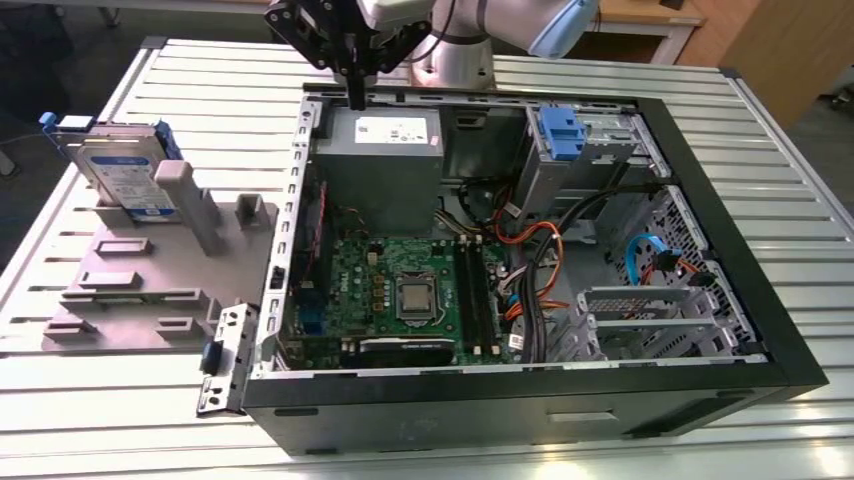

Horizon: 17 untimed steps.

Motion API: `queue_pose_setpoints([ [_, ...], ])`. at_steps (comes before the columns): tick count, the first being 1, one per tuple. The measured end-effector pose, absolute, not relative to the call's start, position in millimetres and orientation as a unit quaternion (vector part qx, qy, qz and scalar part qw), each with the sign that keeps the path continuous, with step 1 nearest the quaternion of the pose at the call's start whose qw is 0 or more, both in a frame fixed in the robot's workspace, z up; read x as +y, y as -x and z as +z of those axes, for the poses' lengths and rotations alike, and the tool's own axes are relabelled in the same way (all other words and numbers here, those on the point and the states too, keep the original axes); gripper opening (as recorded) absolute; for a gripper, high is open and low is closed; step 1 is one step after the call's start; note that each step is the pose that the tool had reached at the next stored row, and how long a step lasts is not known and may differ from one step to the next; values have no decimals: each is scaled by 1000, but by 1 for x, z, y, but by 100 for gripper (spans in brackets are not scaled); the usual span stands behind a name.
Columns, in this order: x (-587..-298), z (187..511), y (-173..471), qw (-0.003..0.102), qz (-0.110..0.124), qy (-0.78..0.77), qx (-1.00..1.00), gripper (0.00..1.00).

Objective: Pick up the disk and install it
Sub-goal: 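Reach for the disk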

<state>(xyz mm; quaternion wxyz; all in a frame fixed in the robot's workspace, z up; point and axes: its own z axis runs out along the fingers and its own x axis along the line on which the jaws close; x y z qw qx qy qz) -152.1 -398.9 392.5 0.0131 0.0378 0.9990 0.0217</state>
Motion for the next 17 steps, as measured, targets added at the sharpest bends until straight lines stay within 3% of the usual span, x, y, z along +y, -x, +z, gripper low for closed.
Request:
queue_pose_setpoints([
  [17,-399,392,159,13,22,-38,999,11],
])
